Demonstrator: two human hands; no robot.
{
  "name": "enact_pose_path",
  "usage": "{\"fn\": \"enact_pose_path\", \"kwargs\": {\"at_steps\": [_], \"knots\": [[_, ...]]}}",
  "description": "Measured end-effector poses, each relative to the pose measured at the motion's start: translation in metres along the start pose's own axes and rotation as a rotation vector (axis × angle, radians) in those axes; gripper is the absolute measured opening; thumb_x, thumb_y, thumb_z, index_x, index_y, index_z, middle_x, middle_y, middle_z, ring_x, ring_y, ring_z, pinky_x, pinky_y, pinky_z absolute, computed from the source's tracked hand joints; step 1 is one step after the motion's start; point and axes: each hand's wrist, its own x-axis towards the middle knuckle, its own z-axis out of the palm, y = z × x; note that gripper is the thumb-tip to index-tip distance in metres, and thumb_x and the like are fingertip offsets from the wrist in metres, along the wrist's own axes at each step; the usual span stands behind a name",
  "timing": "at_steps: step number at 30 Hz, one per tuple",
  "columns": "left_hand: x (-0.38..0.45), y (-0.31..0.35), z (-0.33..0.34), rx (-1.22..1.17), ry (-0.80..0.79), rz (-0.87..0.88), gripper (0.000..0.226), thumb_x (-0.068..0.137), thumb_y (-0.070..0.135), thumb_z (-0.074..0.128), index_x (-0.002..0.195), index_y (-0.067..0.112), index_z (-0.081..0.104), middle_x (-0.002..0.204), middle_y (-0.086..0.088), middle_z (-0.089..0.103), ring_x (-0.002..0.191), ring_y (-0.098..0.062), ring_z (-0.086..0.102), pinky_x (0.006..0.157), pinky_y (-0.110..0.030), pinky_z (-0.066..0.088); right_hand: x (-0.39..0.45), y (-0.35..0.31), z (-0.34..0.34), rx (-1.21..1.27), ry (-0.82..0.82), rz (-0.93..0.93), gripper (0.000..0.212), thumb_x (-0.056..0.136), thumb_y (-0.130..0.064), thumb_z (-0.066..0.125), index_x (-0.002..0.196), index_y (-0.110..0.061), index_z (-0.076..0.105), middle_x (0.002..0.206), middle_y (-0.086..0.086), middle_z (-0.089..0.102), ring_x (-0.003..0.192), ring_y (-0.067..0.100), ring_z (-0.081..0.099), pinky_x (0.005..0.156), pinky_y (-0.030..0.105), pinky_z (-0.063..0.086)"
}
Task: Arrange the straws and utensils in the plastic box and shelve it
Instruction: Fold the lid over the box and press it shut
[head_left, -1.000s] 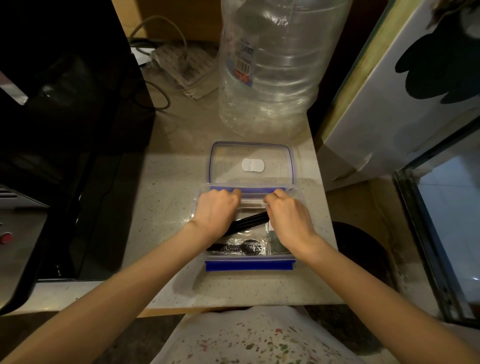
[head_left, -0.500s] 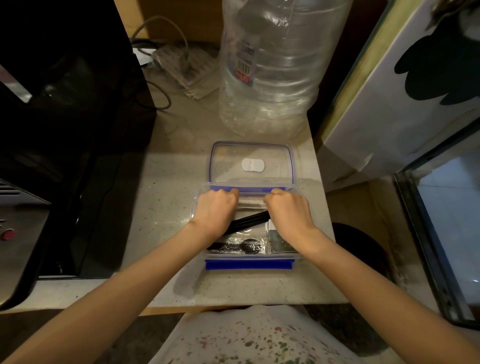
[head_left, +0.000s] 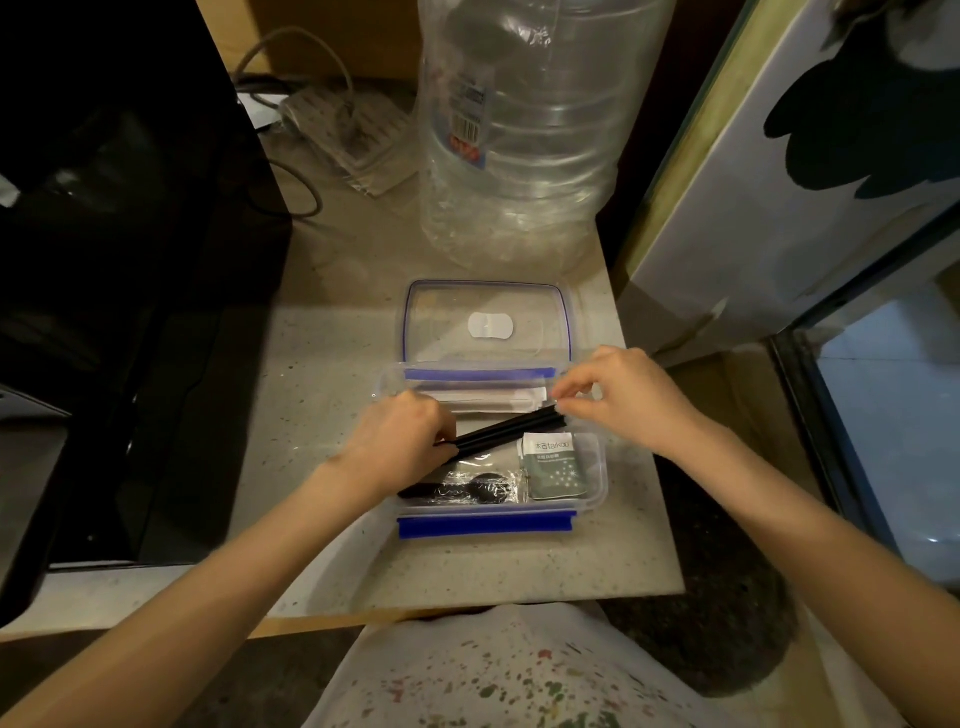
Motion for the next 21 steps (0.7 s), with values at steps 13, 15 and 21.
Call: {"fn": "enact_pose_path", "kwargs": {"at_steps": [13, 15, 21], "knots": [[-0.006, 0.005, 0.001, 0.215, -0.02, 0.023, 0.019, 0.091, 0.024, 0.05, 0.102, 0.015, 0.062, 0.102, -0.004, 0.067, 0.09, -0.023, 0.063, 0.066, -0.029, 0.041, -0.01, -0.007, 0.024, -0.427, -0.213, -0.228, 0.028, 0.084, -0.044, 0.062, 0.107, -0.029, 0.07, 0.105, -0.009, 0.062, 0.109, 0.012, 0.039, 0.106, 0.039, 0.017], [-0.007, 0.004, 0.002, 0.212, -0.024, 0.029, 0.018, 0.092, 0.025, 0.049, 0.1, 0.016, 0.062, 0.1, -0.003, 0.067, 0.088, -0.022, 0.063, 0.066, -0.027, 0.04, -0.011, -0.008, 0.024, -0.436, -0.221, -0.224, 0.027, 0.085, -0.043, 0.061, 0.106, -0.028, 0.07, 0.104, -0.008, 0.061, 0.109, 0.012, 0.039, 0.107, 0.039, 0.016], [-0.009, 0.004, 0.001, 0.228, -0.023, 0.059, 0.021, 0.093, 0.025, 0.047, 0.099, 0.015, 0.066, 0.1, -0.003, 0.067, 0.091, -0.019, 0.063, 0.082, -0.029, 0.045, -0.012, -0.007, 0.025, -0.451, -0.204, -0.225, 0.025, 0.086, -0.042, 0.06, 0.102, -0.028, 0.072, 0.101, -0.008, 0.062, 0.108, 0.011, 0.04, 0.109, 0.041, 0.015]]}}
